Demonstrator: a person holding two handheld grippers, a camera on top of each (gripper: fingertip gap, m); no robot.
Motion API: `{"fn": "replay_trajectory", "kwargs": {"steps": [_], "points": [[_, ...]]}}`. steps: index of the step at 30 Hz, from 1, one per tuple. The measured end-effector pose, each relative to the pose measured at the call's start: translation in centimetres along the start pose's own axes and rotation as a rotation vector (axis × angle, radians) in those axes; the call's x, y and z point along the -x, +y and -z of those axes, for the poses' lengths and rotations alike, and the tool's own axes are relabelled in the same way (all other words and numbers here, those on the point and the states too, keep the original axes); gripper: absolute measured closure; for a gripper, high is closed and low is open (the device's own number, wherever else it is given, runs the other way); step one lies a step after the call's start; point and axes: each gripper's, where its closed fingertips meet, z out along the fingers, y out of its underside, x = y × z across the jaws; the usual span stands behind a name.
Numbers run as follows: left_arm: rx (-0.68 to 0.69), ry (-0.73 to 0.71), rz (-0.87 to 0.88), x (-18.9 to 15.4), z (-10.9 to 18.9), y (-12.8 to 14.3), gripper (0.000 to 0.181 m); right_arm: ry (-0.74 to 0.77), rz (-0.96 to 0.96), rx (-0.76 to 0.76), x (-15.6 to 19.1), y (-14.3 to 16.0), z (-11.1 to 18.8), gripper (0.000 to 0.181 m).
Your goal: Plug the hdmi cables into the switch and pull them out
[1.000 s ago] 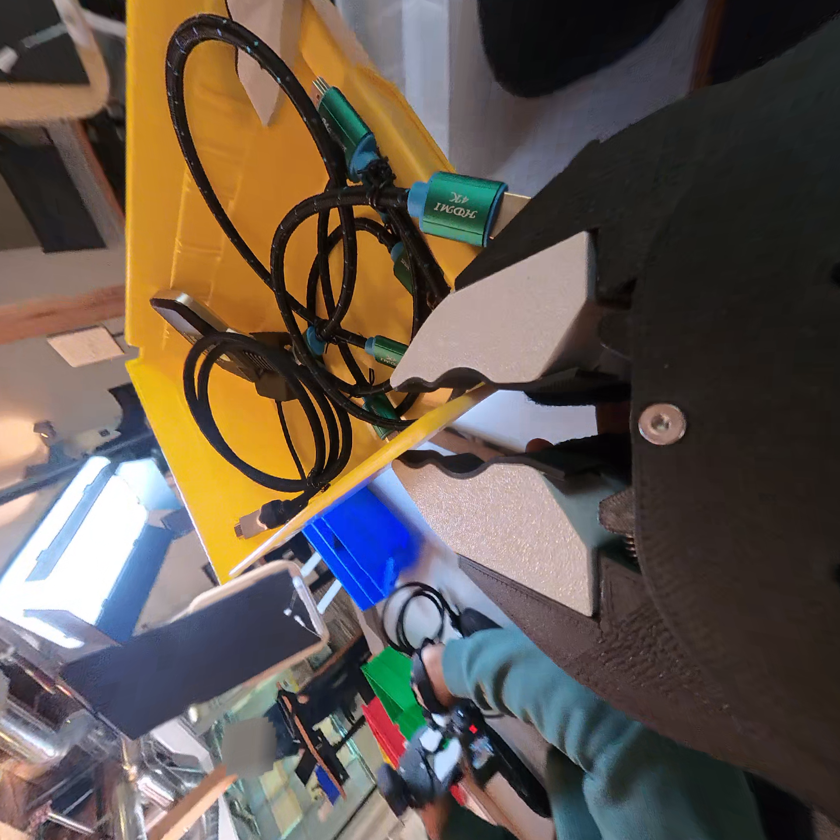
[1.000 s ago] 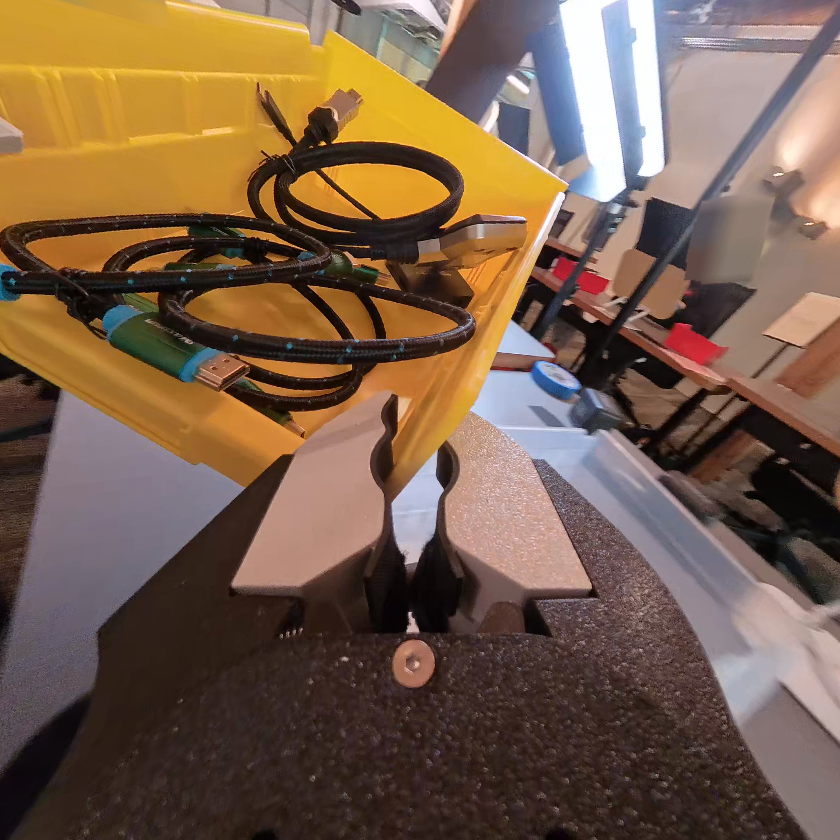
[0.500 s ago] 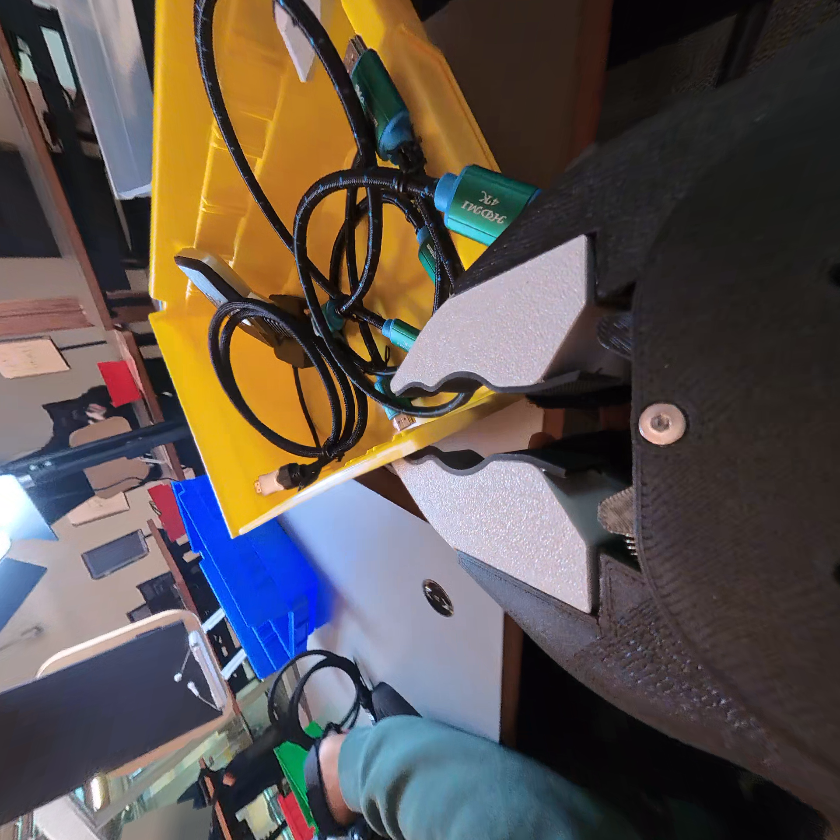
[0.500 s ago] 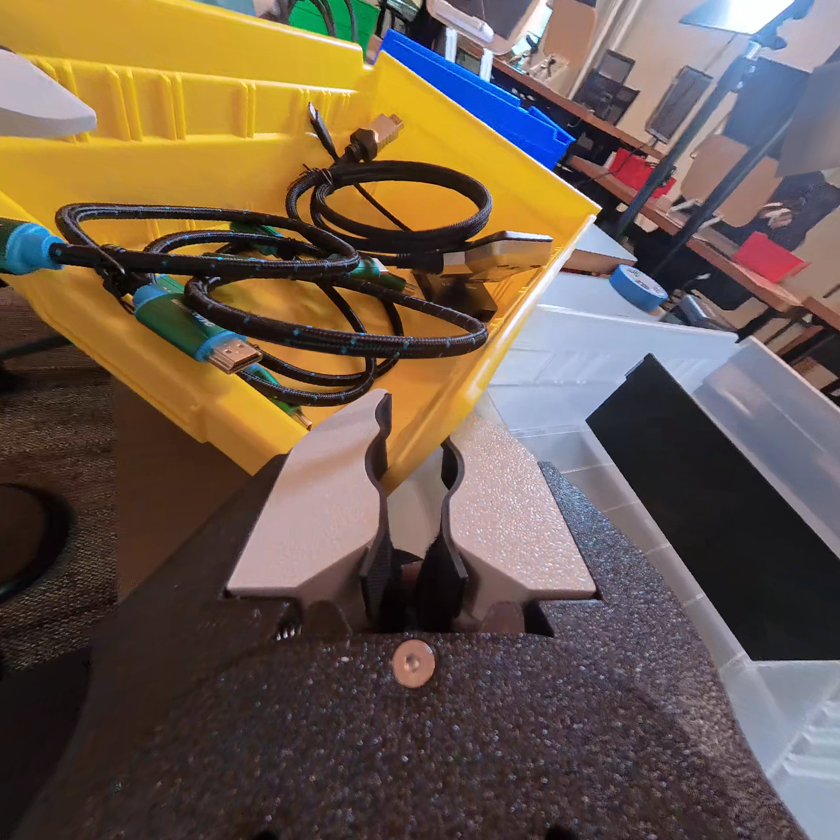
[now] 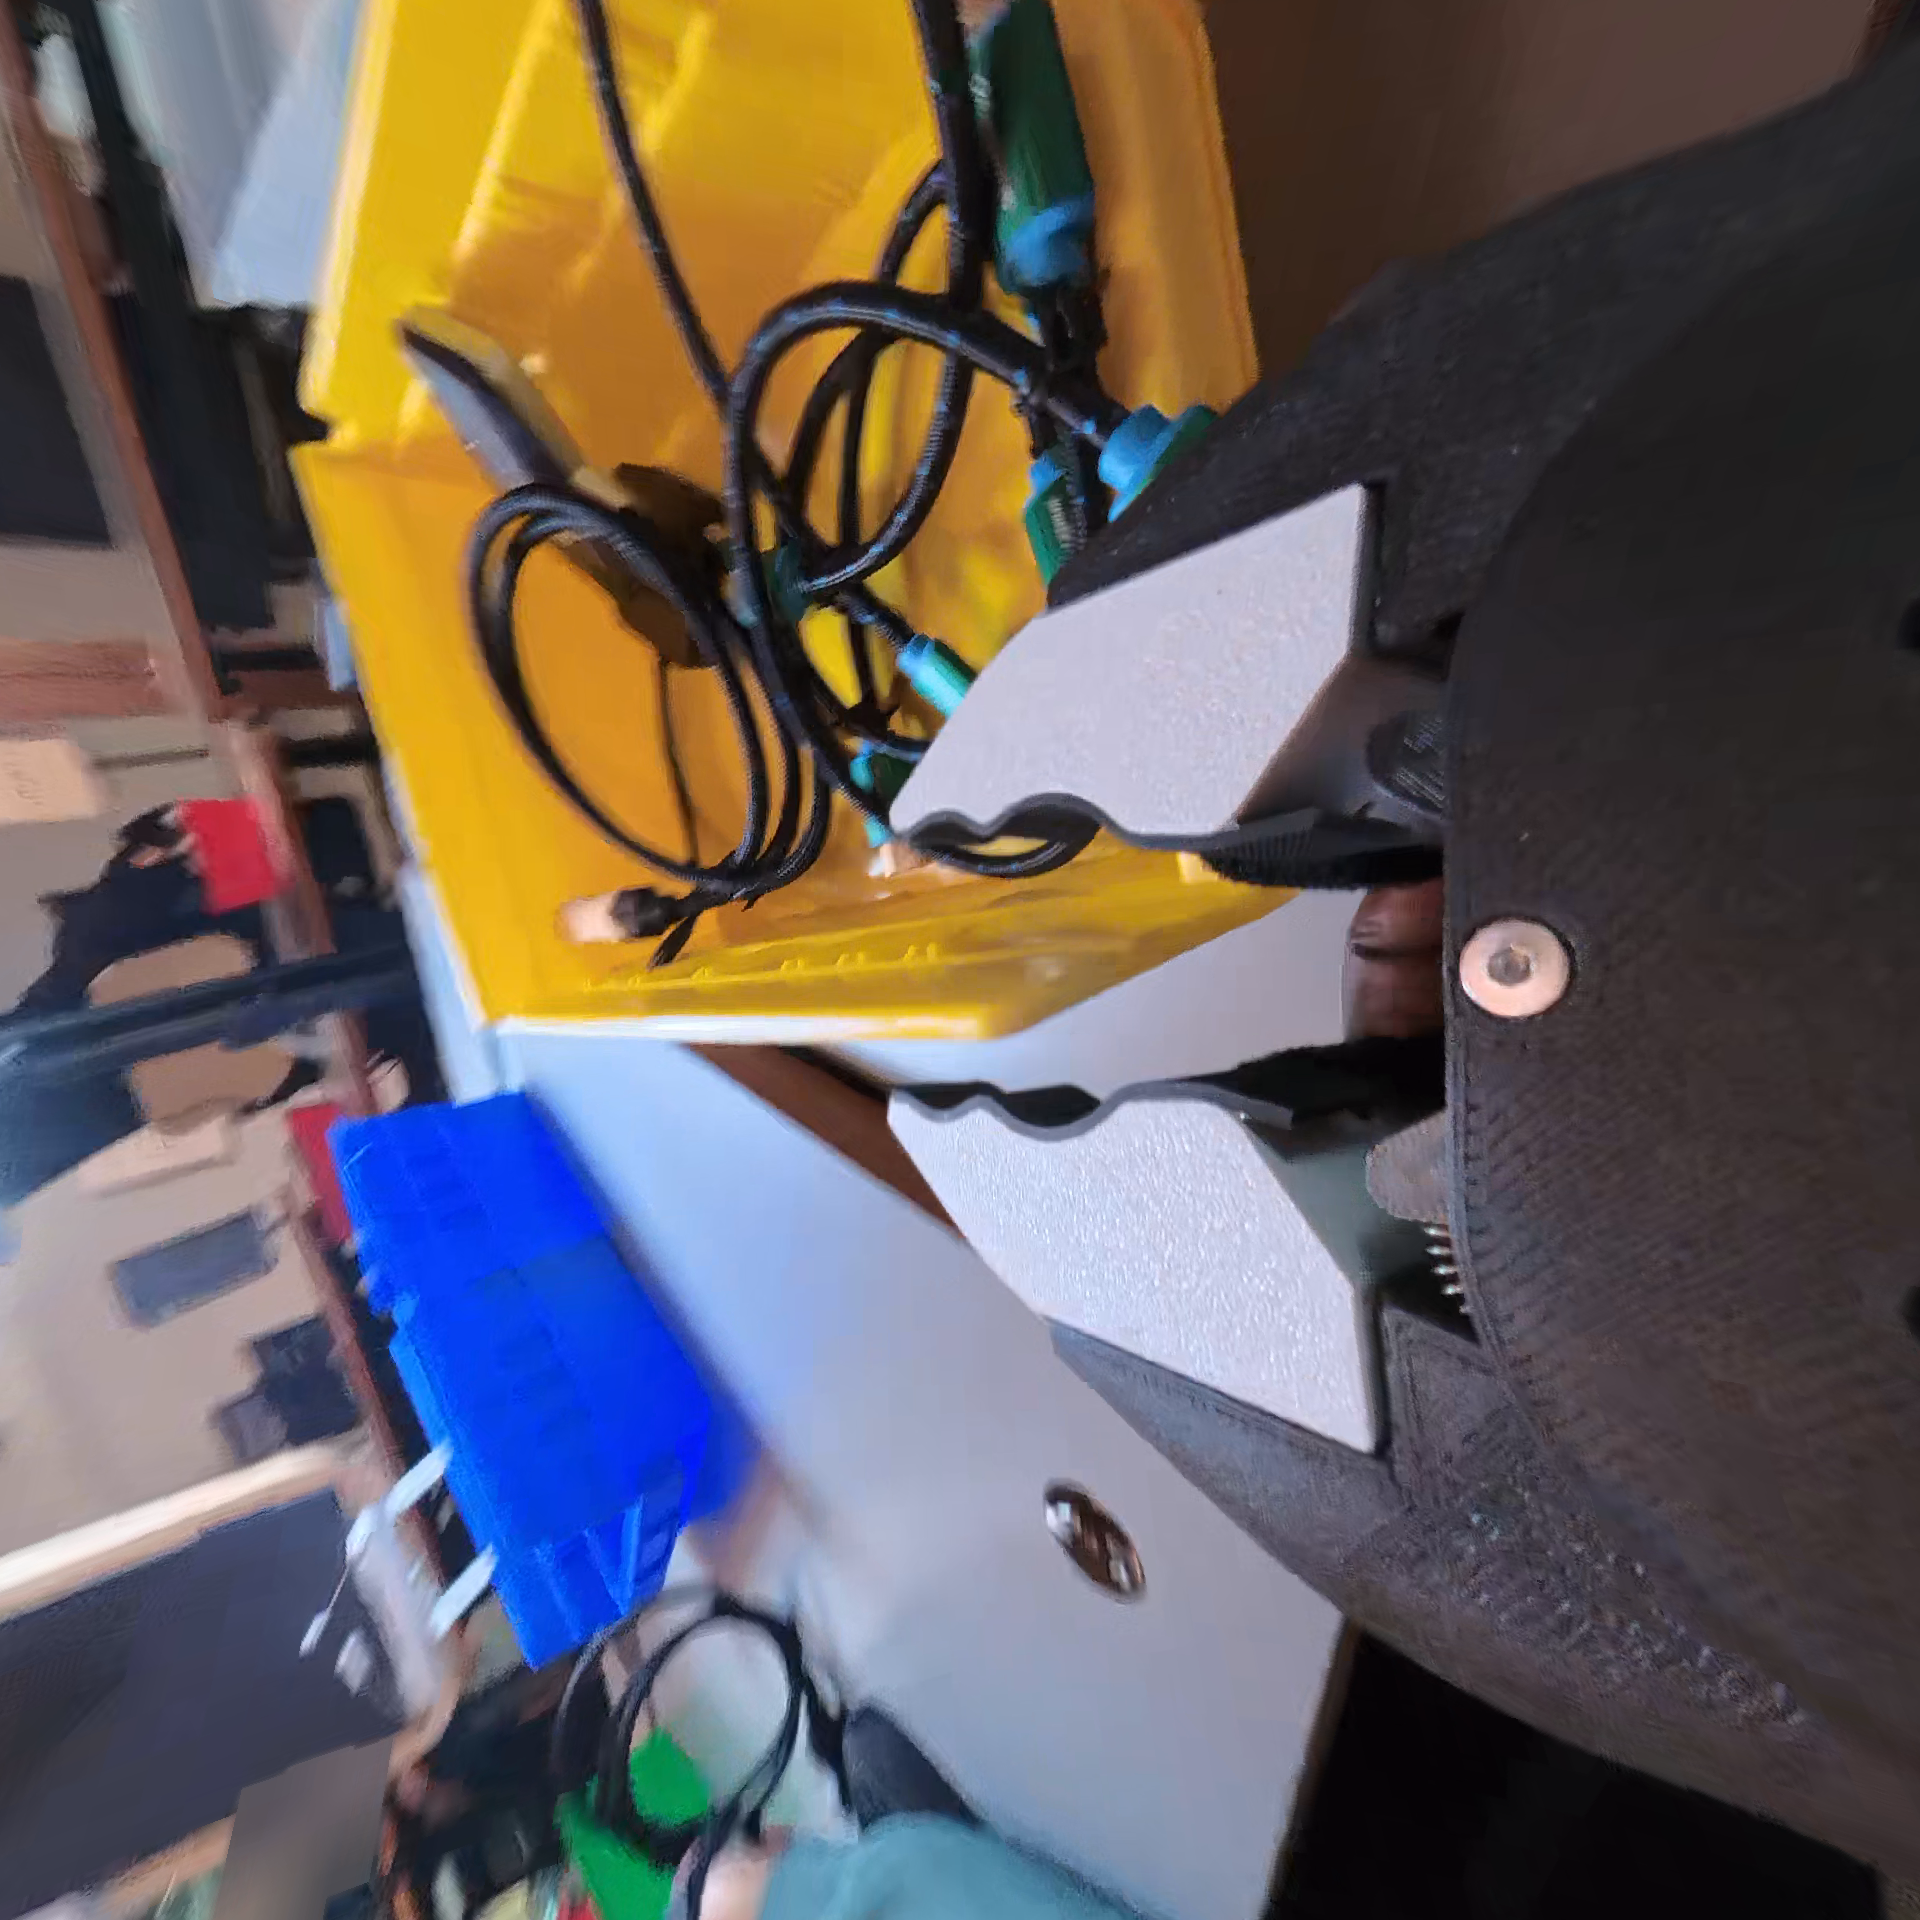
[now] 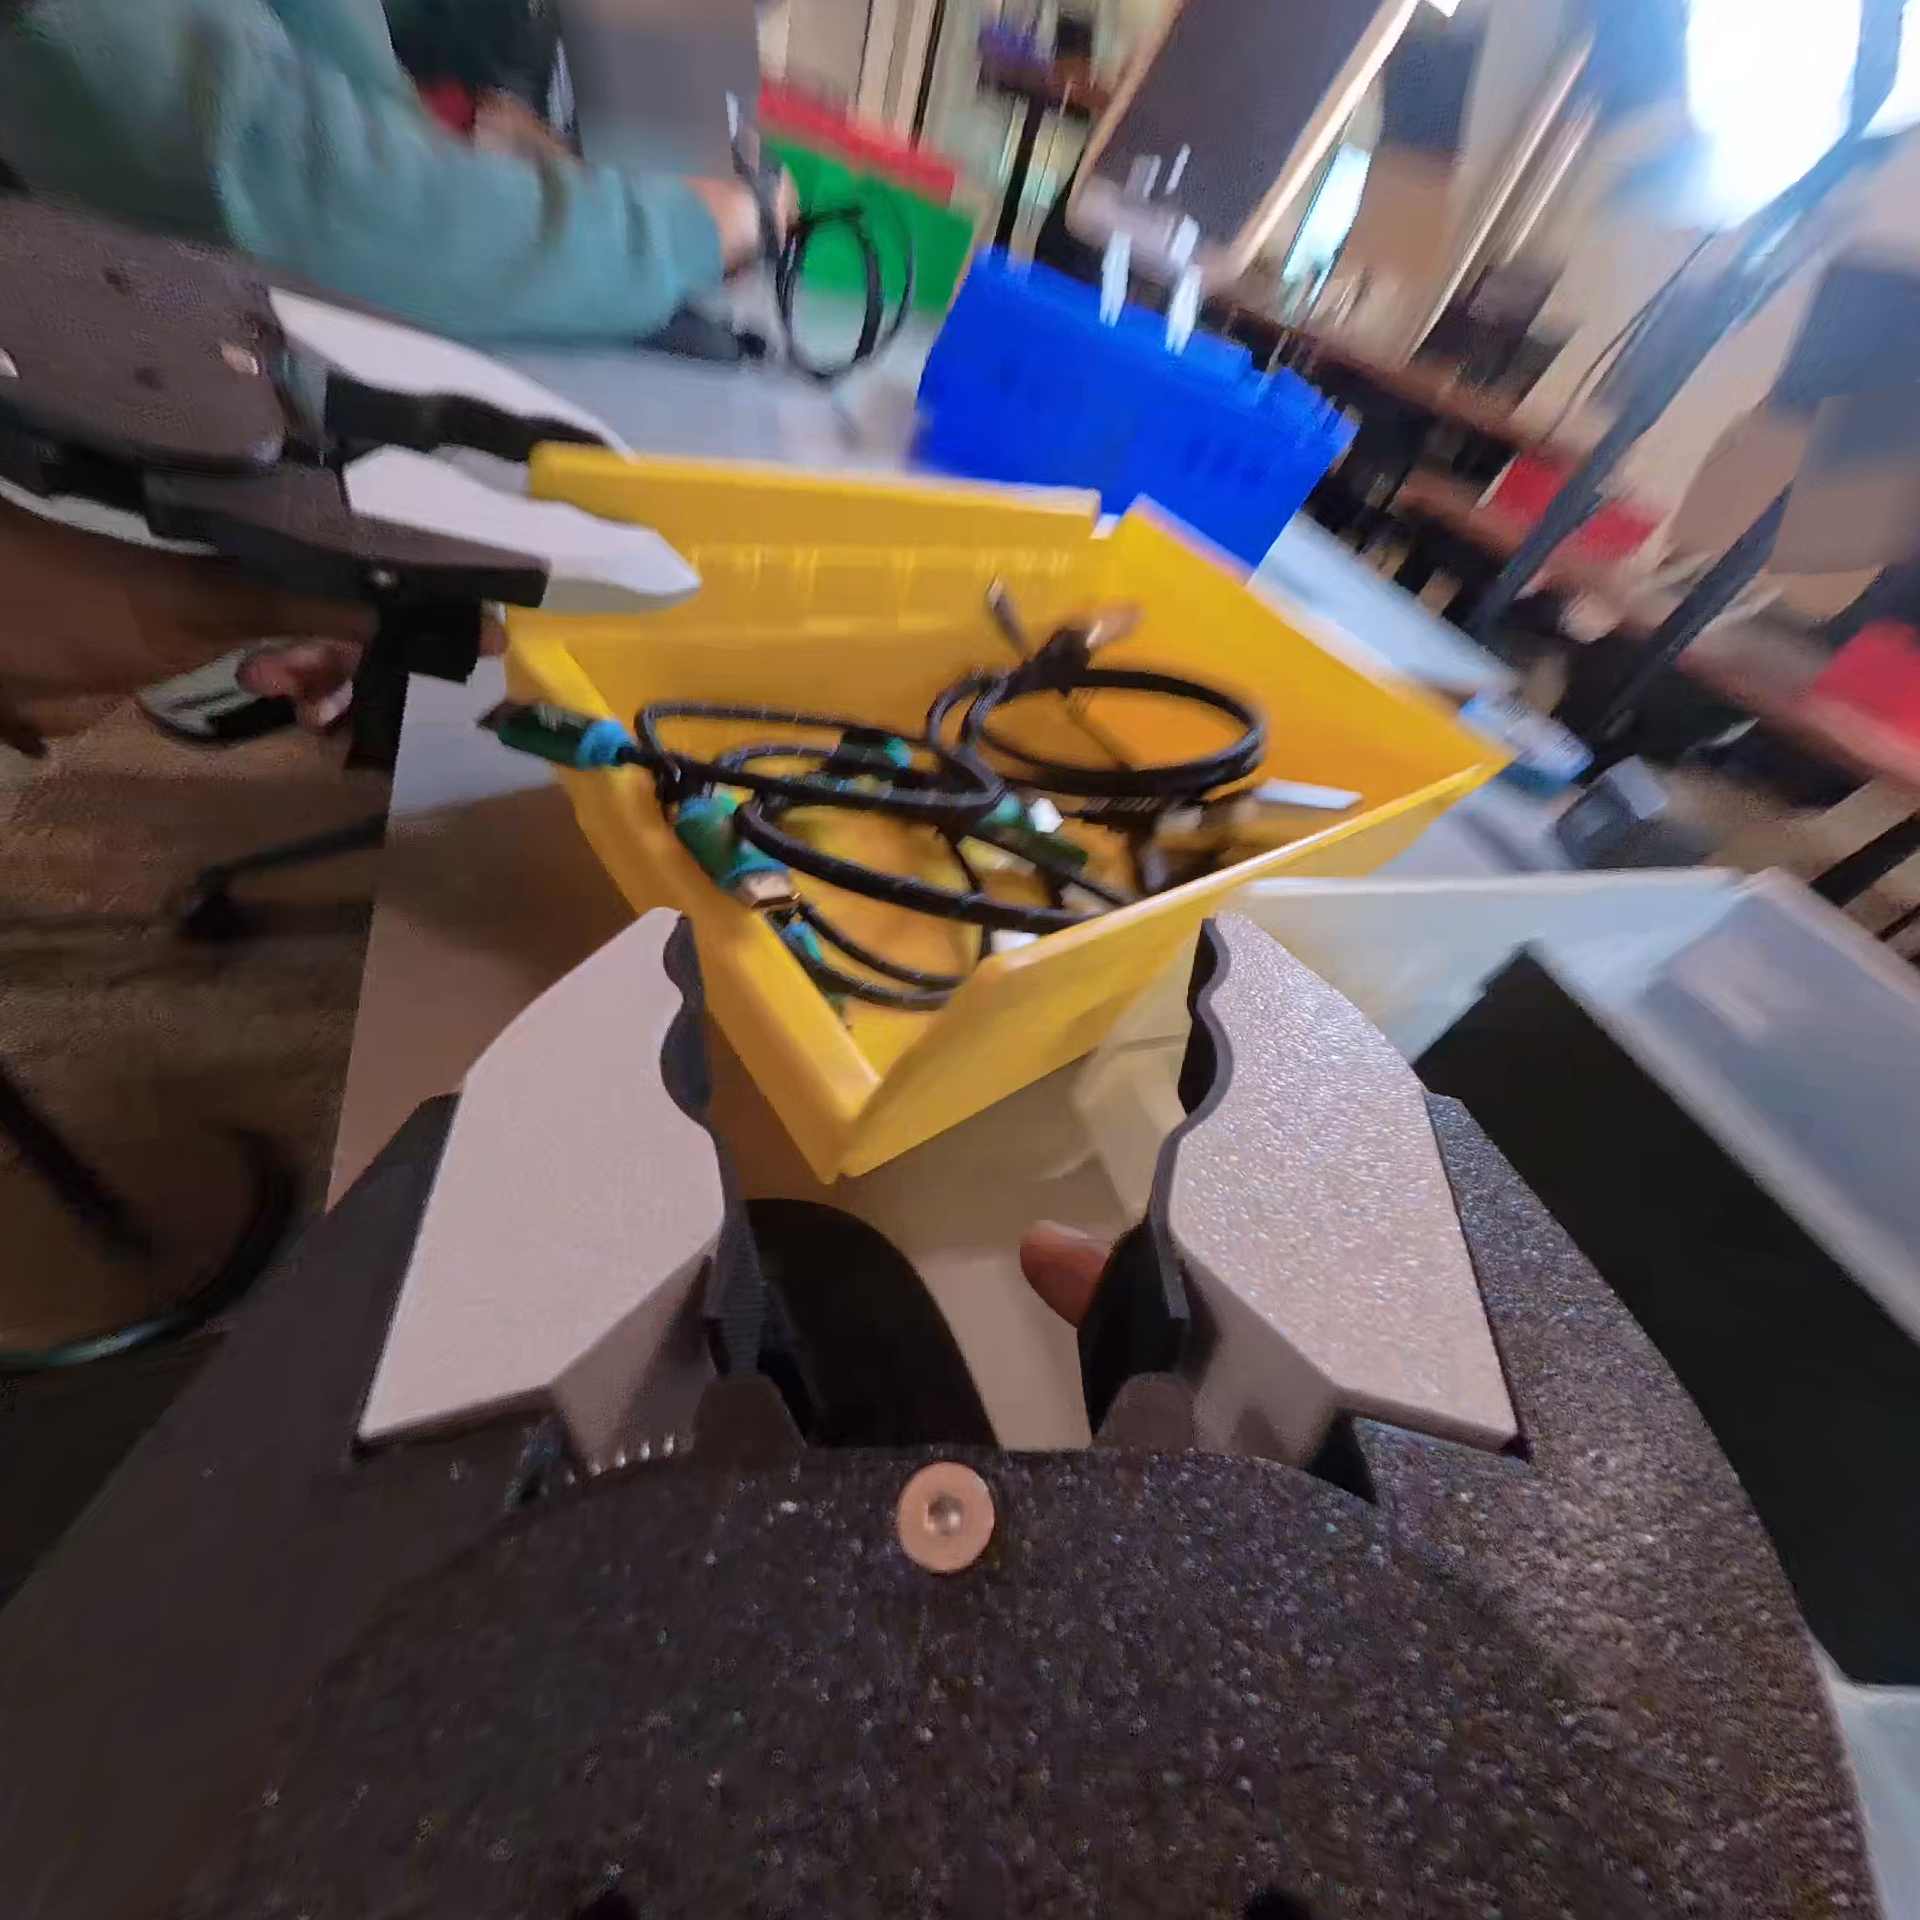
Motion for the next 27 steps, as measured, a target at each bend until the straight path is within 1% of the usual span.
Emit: {"fn": "replay_trajectory", "kwargs": {"steps": [2, 3, 4, 5, 6, 7, 8, 9, 10, 11, 12, 13, 14, 16, 18, 20, 21, 22, 23, 24, 25, 26, 27], "points": [[-0.122, -0.115, -0.004, 1.4, 2.1, -2.5, 0.132, 0.129, 0.029, -0.128, -2.6, -1.7, 3.7, 0.094], [-0.179, -0.169, -0.004, 2.0, 3.3, -3.9, 0.132, 0.223, 0.036, -0.162, -4.7, -1.7, 5.7, 0.096], [-0.241, -0.202, 0.002, 2.4, 4.5, -5.4, 0.132, 0.329, 0.035, -0.161, -7.2, -1.1, 7.6, 0.097], [-0.304, -0.206, 0.016, 2.3, 5.6, -6.9, 0.132, 0.435, 0.020, -0.129, -9.8, 0.2, 9.5, 0.098], [-0.360, -0.181, 0.045, 1.6, 6.5, -8.4, 0.132, 0.525, -0.012, -0.076, -12.2, 2.0, 11.1, 0.098], [-0.407, -0.127, 0.086, 0.5, 7.2, -9.9, 0.132, 0.576, -0.058, -0.009, -14.1, 4.2, 12.3, 0.098], [-0.444, -0.047, 0.134, -1.2, 7.8, -11.4, 0.132, 0.585, -0.120, 0.071, -15.4, 6.5, 12.9, 0.096], [-0.472, 0.050, 0.181, -3.4, 8.2, -12.8, 0.132, 0.559, -0.200, 0.151, -15.9, 8.7, 13.0, 0.090], [-0.490, 0.154, 0.221, -5.8, 8.6, -14.0, 0.132, 0.509, -0.272, 0.219, -16.0, 10.5, 12.8, 0.091], [-0.496, 0.256, 0.253, -8.5, 8.8, -14.9, 0.131, 0.458, -0.322, 0.265, -15.8, 11.6, 12.5, 0.098], [-0.487, 0.344, 0.275, -11.2, 9.0, -15.5, 0.131, 0.419, -0.345, 0.293, -15.6, 12.2, 12.4, 0.115], [-0.465, 0.415, 0.288, -13.8, 9.0, -15.8, 0.130, 0.364, -0.346, 0.301, -15.2, 12.2, 12.3, 0.136], [-0.431, 0.470, 0.289, -16.3, 8.9, -15.7, 0.129, 0.355, -0.349, 0.319, -15.1, 12.5, 12.7, 0.160], [-0.339, 0.532, 0.234, -20.8, 8.1, -14.2, 0.124, 0.429, -0.272, 0.377, -16.2, 13.2, 14.6, 0.166], [-0.210, 0.513, 0.133, -24.1, 6.6, -11.3, 0.116, 0.448, -0.239, 0.433, -16.4, 13.9, 16.9, 0.169], [-0.087, 0.524, 0.076, -26.7, 5.5, -8.5, 0.106, 0.403, -0.280, 0.463, -15.6, 14.2, 19.2, 0.169], [-0.040, 0.548, 0.075, -28.0, 5.2, -7.5, 0.105, 0.377, -0.303, 0.483, -15.2, 14.3, 20.2, 0.169], [0.006, 0.573, 0.074, -29.1, 4.9, -6.7, 0.105, 0.359, -0.317, 0.494, -14.9, 14.5, 20.9, 0.167], [0.060, 0.581, 0.054, -29.9, 4.5, -5.8, 0.106, 0.363, -0.328, 0.491, -15.0, 14.6, 21.3, 0.159], [0.122, 0.570, 0.021, -30.2, 4.0, -4.9, 0.109, 0.380, -0.337, 0.481, -15.2, 14.8, 21.4, 0.138], [0.160, 0.570, -0.001, -30.5, 3.6, -4.5, 0.113, 0.374, -0.348, 0.478, -15.1, 15.1, 21.2, 0.123], [0.165, 0.559, -0.013, -30.6, 3.3, -4.6, 0.135, 0.353, -0.366, 0.459, -14.9, 15.2, 20.8, 0.135], [0.155, 0.522, -0.036, -30.2, 2.8, -4.8, 0.155, 0.338, -0.377, 0.448, -14.6, 15.3, 20.6, 0.152]]}}
